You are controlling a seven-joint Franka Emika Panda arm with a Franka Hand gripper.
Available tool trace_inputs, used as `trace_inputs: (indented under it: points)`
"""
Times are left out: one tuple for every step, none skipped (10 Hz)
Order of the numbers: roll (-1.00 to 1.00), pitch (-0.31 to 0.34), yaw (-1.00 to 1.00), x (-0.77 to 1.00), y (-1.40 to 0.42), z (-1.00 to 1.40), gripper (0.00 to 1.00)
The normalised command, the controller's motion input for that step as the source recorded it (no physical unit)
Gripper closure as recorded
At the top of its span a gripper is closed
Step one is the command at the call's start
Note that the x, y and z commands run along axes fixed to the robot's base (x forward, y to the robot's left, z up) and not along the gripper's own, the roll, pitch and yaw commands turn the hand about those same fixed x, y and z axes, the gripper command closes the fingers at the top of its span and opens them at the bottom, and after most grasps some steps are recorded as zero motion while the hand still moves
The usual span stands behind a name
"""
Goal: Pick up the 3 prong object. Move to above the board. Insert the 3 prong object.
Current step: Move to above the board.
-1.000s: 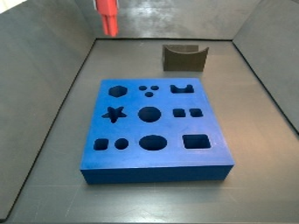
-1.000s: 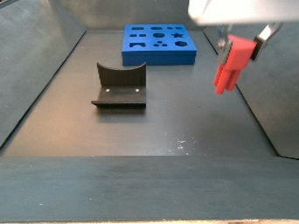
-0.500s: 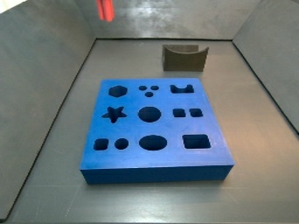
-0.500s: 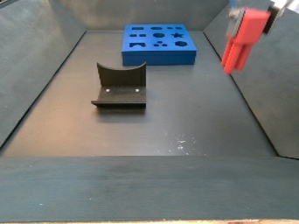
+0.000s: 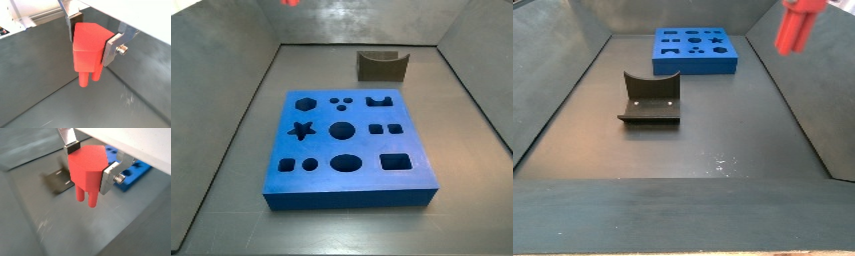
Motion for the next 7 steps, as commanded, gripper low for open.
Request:
trace_inputs:
  points:
    - [-0.06,0.279,-0.59,0.44,-1.00,0.28,1.00]
    - [-0.13,0.226,-0.35,0.45,-1.00,0.28,1.00]
    - [-0.12,0.170,-0.16,0.45,-1.00,0.28,1.00]
    - [-0.07,0.145,-0.05,0.46,-1.00,0.28,1.00]
    - [-0.03,0.121,-0.02,0.46,-1.00,0.28,1.00]
    - [-0.01,0.116,0.01,0.47,-1.00,0.28,1.00]
    - [-0.01,0.115,0.01,0.48,-1.00,0.28,1.00]
